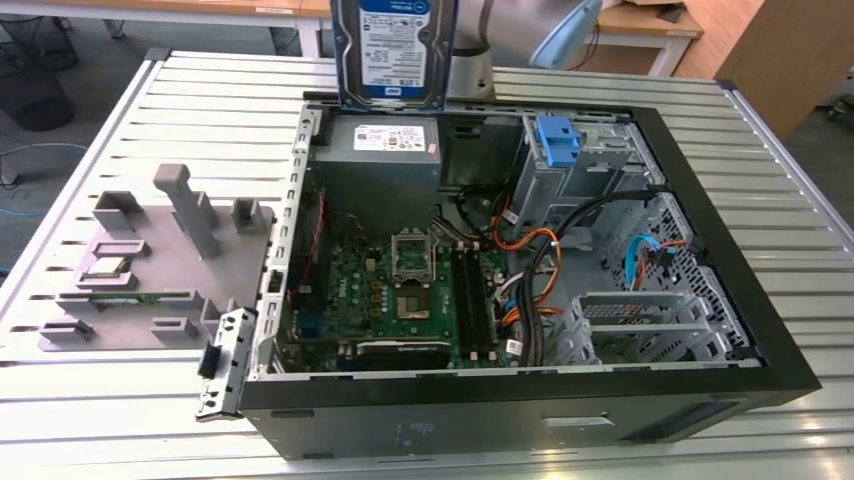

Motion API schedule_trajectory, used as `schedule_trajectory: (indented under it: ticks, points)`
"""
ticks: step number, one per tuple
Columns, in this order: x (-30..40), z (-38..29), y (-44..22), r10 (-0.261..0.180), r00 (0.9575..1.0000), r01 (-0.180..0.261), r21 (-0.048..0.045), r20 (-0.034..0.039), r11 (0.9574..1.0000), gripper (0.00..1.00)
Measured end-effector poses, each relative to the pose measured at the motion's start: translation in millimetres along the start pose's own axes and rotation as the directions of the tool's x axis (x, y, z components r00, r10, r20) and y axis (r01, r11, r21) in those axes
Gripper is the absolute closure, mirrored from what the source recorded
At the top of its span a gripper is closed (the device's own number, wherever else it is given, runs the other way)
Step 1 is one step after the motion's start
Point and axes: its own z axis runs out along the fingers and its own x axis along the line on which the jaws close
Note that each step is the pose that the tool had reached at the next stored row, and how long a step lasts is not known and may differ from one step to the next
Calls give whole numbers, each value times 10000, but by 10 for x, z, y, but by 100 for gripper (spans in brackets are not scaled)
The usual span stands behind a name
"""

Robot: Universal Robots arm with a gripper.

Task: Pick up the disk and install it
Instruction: 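Pick up the disk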

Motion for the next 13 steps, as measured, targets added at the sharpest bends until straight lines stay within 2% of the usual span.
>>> schedule_trajectory:
  ticks: [13]
  points:
    - [-8, -19, -428, 0, 10000, 0, -1, 1, 10000, 65]
